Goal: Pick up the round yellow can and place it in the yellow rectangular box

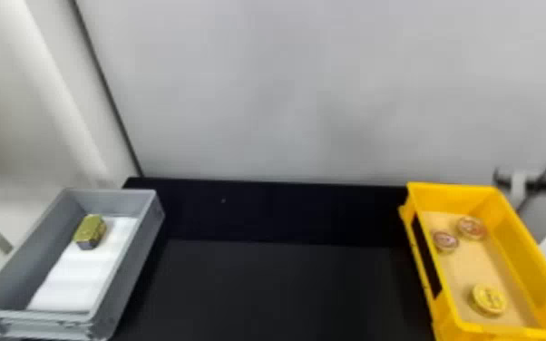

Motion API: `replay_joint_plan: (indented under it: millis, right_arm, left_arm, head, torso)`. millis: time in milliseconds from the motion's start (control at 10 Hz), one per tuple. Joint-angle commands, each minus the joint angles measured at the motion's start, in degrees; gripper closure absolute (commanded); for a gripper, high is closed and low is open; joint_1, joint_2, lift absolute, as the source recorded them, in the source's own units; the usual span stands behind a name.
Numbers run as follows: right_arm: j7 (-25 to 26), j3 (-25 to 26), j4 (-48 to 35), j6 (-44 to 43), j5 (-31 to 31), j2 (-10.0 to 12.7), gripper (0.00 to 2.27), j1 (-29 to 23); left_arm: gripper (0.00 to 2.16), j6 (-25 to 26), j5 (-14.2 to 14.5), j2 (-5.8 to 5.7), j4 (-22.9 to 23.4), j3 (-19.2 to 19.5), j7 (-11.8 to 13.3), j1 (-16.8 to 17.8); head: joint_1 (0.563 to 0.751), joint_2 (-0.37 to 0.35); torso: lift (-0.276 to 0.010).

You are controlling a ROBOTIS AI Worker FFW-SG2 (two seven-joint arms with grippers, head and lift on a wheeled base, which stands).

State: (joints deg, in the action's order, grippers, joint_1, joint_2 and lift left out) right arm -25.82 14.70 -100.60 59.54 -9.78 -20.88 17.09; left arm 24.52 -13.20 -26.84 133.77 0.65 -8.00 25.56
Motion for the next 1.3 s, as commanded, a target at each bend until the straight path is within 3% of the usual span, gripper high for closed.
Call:
replay_joint_plan:
  millis: [0, 100, 300, 600, 900, 1200]
  right_arm:
    - [13.5, -2.9, -20.2, -2.4, -1.8, 0.0, 0.05, 2.5]
    - [24.1, -6.5, -27.0, -7.1, -4.8, 0.1, 0.08, 2.4]
    - [31.8, -9.9, -32.8, -18.3, -7.7, 0.2, 0.11, 4.6]
    - [32.8, -13.7, -34.2, -23.3, -7.5, -3.1, 0.11, 12.9]
    - [33.7, -19.1, -33.8, -28.4, -7.3, -6.7, 0.11, 22.1]
    - [34.2, -21.0, -33.3, -30.9, -7.3, -7.1, 0.11, 23.6]
  left_arm:
    - [0.09, 0.1, 0.0, 0.29, 0.0, -0.1, 0.0, -0.2]
    - [0.09, 0.2, 0.0, 0.29, 0.0, 0.2, -0.1, -0.2]
    - [0.09, 0.3, 0.0, 0.37, 0.0, 0.6, -0.3, -0.5]
    - [0.09, 0.3, 0.0, 0.20, 1.0, 3.0, -0.7, -2.3]
    - [0.09, 0.3, 0.0, -1.65, 2.2, 5.4, -1.1, -3.7]
    - [0.09, 0.3, 0.0, -2.09, 2.6, 5.6, -1.1, -4.0]
  head:
    - [0.663, 0.054]
    - [0.663, 0.054]
    - [0.663, 0.054]
    - [0.663, 0.054]
    - [0.663, 0.054]
    - [0.663, 0.054]
  torso:
    - [-0.010]
    - [-0.010]
    - [-0.010]
    - [-0.010]
    - [-0.010]
    - [-0.010]
